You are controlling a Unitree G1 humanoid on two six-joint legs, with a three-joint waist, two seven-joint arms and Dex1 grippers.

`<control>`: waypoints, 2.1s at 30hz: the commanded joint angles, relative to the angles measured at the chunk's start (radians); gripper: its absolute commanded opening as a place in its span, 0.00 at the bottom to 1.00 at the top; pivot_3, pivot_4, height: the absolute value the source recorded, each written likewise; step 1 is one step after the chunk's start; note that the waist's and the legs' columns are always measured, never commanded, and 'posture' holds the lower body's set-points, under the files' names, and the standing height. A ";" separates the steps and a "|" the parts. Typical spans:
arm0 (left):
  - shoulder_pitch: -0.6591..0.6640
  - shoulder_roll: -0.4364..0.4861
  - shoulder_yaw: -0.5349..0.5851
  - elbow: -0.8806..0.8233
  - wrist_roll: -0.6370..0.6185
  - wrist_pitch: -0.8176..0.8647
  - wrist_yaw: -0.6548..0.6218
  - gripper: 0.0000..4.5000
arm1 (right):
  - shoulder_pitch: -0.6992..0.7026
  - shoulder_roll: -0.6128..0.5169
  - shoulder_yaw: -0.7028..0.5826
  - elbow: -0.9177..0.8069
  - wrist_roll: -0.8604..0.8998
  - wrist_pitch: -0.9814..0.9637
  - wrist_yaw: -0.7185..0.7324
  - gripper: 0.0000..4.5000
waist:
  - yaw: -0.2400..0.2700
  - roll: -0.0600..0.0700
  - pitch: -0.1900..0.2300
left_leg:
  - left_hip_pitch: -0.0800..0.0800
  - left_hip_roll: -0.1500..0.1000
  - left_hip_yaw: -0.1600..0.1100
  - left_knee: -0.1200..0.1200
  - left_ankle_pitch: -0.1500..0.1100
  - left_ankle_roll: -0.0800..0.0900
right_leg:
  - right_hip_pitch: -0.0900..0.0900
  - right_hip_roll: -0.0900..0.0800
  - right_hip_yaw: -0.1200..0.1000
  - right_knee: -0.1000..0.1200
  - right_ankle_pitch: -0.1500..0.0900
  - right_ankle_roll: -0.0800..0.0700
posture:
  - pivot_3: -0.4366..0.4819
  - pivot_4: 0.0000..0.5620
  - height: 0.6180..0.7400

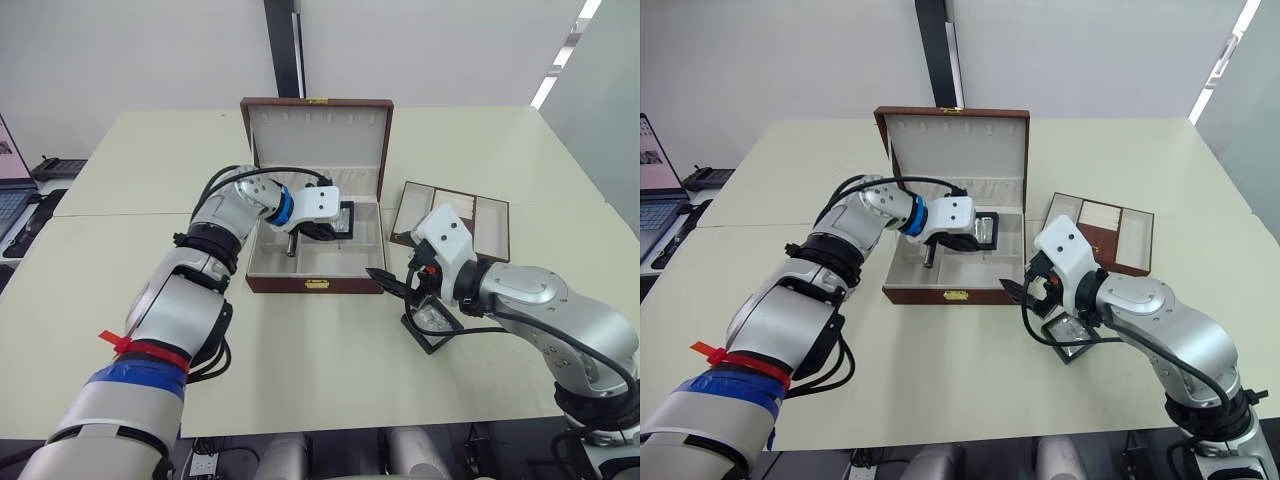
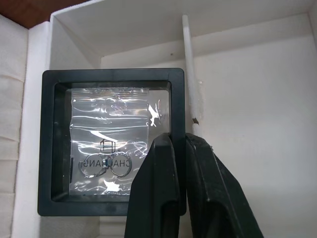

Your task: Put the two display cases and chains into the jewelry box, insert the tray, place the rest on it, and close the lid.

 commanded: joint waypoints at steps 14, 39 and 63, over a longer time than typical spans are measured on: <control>-0.035 -0.026 0.024 0.002 0.015 0.043 -0.040 0.07 | -0.027 0.000 -0.016 -0.027 -0.015 0.021 -0.010 1.00 | -0.001 0.000 0.000 | 0.000 0.000 0.000 0.000 0.000 0.000 | 0.000 0.000 0.000 0.000 0.000 0.000 | 0.48 0.27 1.00; 0.293 0.274 0.337 -0.778 -0.393 0.505 -0.276 0.99 | 0.001 -0.147 -0.070 -0.005 -0.035 -0.107 0.100 1.00 | -0.015 0.002 0.000 | -0.001 0.001 -0.001 0.000 0.000 0.000 | -0.004 0.000 0.001 0.004 0.000 0.000 | 0.48 0.27 1.00; 1.185 0.620 0.955 -0.635 -0.576 0.474 -0.057 0.99 | 0.807 -0.445 -0.732 0.259 -0.190 -0.810 0.719 1.00 | 0.024 0.003 0.000 | 0.007 0.002 0.005 -0.001 -0.005 0.005 | 0.004 -0.001 0.003 0.000 0.000 -0.001 | 0.48 0.27 1.00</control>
